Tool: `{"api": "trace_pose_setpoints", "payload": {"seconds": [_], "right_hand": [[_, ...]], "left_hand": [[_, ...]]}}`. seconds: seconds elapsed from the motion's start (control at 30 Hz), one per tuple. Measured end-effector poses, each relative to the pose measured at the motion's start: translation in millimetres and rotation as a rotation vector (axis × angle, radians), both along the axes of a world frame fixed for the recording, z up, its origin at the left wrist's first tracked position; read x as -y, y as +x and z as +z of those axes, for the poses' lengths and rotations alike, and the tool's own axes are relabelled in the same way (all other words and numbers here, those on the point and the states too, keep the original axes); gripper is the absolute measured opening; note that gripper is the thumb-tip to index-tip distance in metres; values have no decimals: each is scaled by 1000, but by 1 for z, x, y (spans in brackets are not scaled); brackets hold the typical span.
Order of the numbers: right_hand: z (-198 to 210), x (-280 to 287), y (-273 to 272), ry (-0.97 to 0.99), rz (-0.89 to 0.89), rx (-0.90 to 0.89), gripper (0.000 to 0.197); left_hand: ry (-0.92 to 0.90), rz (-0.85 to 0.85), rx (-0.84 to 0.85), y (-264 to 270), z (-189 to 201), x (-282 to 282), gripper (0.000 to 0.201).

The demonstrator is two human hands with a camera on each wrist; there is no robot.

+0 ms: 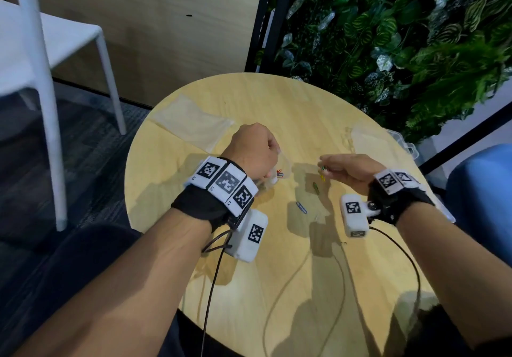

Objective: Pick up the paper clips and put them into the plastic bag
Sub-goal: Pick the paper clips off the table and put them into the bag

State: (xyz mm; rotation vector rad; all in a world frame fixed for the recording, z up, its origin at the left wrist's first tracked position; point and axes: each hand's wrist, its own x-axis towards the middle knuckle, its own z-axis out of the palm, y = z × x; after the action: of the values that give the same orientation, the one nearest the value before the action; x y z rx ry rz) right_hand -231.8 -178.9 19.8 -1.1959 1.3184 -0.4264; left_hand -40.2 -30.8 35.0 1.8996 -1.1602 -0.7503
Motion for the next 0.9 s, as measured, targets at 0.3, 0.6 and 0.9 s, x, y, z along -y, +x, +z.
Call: {"api": "trace_pose_setpoints", "payload": {"seconds": [0.3,0.6,0.9], "right_hand": [[28,-55,52,-2,310,46,14],[20,-70,63,-448,392,-223,13],[26,-51,34,-724,447,-376,20]], "left_hand": [[-16,30,-13,-6,3,-4,24],[-19,24,-72,-7,5,-6,21],[-43,49,-88,2,5,-5,20]]}}
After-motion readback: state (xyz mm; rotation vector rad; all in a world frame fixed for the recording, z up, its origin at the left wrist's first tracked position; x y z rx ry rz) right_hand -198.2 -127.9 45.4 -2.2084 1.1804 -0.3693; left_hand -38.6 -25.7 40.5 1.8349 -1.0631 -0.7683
